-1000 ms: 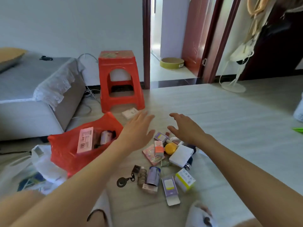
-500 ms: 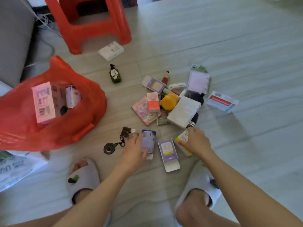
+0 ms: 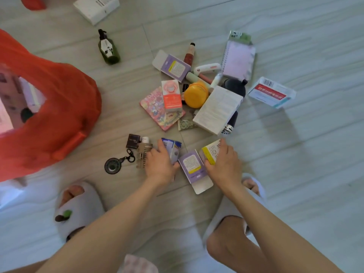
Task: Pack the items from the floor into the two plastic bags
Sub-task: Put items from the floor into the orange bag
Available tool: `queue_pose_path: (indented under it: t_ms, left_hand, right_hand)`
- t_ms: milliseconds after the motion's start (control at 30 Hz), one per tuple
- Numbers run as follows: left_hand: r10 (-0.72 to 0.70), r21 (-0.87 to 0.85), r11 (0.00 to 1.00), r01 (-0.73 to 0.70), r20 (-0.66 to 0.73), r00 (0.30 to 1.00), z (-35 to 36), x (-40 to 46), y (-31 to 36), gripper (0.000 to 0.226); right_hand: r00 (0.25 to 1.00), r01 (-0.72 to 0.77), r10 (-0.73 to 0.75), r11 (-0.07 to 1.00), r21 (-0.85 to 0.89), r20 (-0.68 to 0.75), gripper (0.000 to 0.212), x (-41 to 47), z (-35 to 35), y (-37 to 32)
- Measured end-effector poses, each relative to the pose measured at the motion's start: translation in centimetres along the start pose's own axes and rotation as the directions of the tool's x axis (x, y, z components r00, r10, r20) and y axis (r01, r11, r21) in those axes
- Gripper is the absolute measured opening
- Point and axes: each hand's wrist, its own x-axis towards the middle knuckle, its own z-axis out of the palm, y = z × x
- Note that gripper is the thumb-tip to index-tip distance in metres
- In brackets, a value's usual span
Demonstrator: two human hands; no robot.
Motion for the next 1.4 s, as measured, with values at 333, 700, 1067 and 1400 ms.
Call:
queue_pose_path:
  t_ms: [333, 700, 1067, 1400]
  left_hand:
    - [-0.055, -0.646, 0.706, 0.289, 0.357, 0.933, -8.6, -1.1, -2.3, 0.064]
    - [-0.05, -0.324, 0.946, 0.024, -0.072, 0.996, -31.6, -10.9, -13.2, 0.074]
    - [-0.041, -0.211, 0.973, -0.09, -0.545, 0.837, -30.5, -12.9, -26.2, 0.067]
    - [0.127, 0.142, 0.989, -0.043, -0.665, 0.736, -29.5, -0.7, -28.0, 0.061]
  right_hand:
    - [0.996, 0.04, -0.016, 0.959, 0.281, -0.084, 0.069, -2.3, -5.5, -5.6]
    - [0.912, 0.406, -0.369, 0.764, 0.501, -0.176, 0.046, -9.1, -12.4, -24.1]
    - [0.935, -0.128, -0.224, 0.512, 0.849, 0.276, 0.048, -10.7, -7.6, -34.7]
    - [0.956, 0.273, -0.286, 0.785, 0.556, -0.066, 0.06, -2.4, -4.1, -42.1]
